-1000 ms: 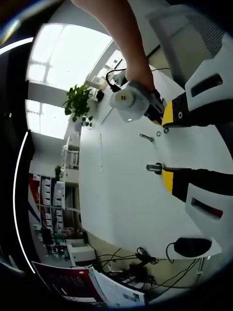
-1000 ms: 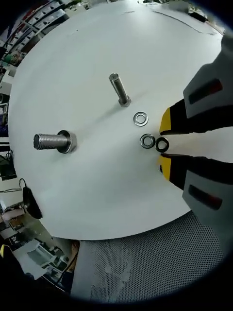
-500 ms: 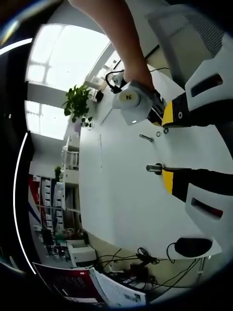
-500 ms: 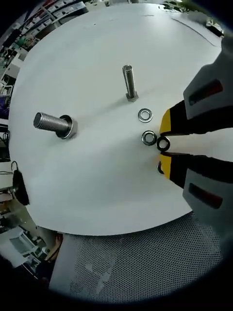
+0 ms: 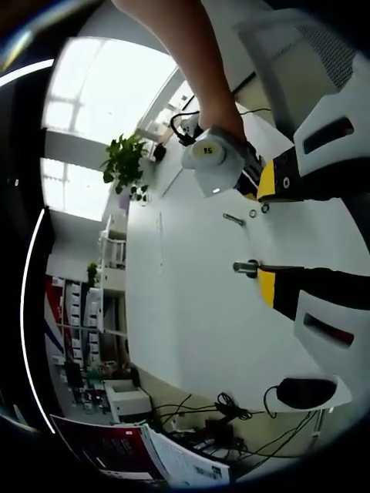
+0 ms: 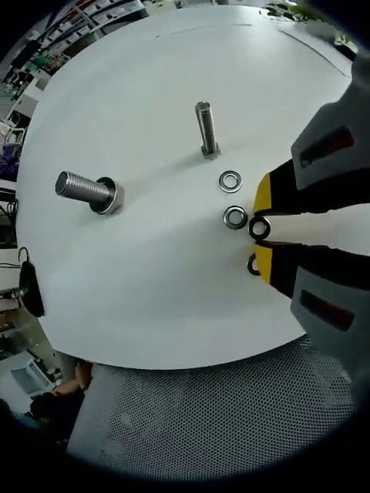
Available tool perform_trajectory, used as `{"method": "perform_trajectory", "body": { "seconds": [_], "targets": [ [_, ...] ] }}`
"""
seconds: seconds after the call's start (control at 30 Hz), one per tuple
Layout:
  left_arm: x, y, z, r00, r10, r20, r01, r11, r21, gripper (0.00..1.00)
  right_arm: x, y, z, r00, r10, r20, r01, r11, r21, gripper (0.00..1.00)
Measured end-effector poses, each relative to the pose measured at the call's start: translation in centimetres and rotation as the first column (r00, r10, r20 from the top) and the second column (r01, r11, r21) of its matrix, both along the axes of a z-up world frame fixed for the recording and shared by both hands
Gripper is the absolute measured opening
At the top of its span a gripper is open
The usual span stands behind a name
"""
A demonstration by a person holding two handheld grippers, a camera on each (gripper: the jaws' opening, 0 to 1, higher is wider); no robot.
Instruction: Place the washer onto the threaded stud by aligning its center hole with the stud, sliding it down to the base, and recovering from edge contact or off-axis alignment until the washer reaches the visible bottom stop.
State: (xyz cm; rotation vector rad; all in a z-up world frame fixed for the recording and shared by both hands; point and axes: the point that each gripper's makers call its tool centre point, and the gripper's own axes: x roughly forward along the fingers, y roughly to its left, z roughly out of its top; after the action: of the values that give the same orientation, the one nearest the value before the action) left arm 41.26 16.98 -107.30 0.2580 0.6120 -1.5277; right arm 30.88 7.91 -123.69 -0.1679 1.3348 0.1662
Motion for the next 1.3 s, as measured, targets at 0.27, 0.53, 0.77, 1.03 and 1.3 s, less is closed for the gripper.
{"method": "perform_trajectory", "body": {
  "seconds": [0.27, 0.53, 0.77, 1.03, 1.3],
  "targets": [
    [0.8, 0.0, 1.0, 1.0, 0.02, -0.023, -0.021, 1.0, -0.02, 0.31, 0.2, -0.7, -0.9, 1.0, -0.003, 0.013, 0.003, 1.0, 0.007, 0.15],
    [1.2, 0.4, 1.9, 0.998, 0.028, -0.048, -0.03, 0.999, -0.044, 0.31, 0.3, -0.6, -0.7, 0.999, -0.025, 0.026, 0.025, 1.0, 0.013, 0.15],
    [1.4, 0.5, 2.0, 0.998, 0.029, -0.048, -0.032, 0.998, -0.051, 0.31, 0.2, -0.5, -0.7, 0.999, -0.031, 0.025, 0.031, 0.999, 0.021, 0.15],
    [1.5, 0.8, 2.2, 0.998, 0.027, -0.055, -0.03, 0.998, -0.059, 0.3, 0.0, -0.3, -0.3, 0.997, -0.058, 0.044, 0.057, 0.998, 0.023, 0.14],
    [2.8, 1.5, 3.1, 0.998, 0.038, -0.059, -0.043, 0.996, -0.073, 0.3, 0.2, -0.5, -0.4, 0.996, -0.089, 0.033, 0.088, 0.996, 0.027, 0.15]
  ]
}}
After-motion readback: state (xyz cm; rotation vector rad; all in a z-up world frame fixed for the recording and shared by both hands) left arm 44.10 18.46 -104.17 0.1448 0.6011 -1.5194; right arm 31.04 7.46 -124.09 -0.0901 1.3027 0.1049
